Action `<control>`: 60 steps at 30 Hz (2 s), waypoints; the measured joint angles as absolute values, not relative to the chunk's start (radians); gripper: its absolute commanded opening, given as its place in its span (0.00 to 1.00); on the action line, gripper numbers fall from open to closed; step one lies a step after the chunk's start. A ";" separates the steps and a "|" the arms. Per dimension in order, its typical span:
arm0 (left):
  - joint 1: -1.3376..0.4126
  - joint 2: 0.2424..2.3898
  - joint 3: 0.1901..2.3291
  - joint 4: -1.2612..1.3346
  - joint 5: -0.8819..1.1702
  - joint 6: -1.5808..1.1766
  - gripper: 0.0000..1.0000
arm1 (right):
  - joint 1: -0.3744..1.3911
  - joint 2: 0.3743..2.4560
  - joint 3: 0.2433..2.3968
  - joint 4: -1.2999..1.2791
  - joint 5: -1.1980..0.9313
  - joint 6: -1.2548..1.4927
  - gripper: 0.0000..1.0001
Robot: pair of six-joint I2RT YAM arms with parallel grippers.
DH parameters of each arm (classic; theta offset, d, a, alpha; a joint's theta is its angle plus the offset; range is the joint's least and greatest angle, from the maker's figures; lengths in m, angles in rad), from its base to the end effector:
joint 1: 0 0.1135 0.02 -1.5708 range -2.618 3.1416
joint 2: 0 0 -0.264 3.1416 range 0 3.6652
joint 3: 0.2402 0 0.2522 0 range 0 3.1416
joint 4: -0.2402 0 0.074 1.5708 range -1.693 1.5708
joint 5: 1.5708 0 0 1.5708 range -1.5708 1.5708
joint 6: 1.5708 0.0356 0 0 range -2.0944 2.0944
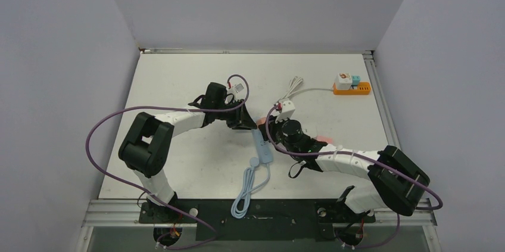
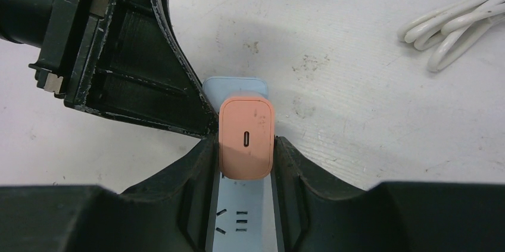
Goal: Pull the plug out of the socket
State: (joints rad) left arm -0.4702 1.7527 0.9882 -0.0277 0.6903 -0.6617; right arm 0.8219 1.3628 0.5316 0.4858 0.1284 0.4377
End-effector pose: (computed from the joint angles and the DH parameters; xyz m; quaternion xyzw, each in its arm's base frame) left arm 0.3083 -0.1821 0.1747 0.0446 0.8789 -0.4557 0.1336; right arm 0.1924 0.2003 0.1943 -0.1196 0.8084 0.2956 0.4947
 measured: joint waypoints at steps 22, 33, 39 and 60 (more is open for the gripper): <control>-0.470 1.755 0.989 -0.022 0.690 -0.660 0.00 | 0.778 1.363 0.543 0.465 0.067 0.465 0.05; -0.471 1.763 0.996 -0.014 0.681 -0.662 0.00 | 0.641 1.396 0.517 0.537 -0.179 0.575 0.05; -0.471 1.764 0.996 -0.014 0.677 -0.668 0.00 | 0.621 1.405 0.508 0.562 -0.216 0.599 0.05; -0.469 1.766 0.996 -0.023 0.680 -0.668 0.00 | 0.740 1.383 0.514 0.530 -0.017 0.517 0.05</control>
State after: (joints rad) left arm -0.4690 1.7657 0.9958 -0.0235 0.6804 -0.6678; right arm 0.7399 1.3830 0.5144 0.5297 -0.0174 0.5171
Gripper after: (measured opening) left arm 0.281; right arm 0.327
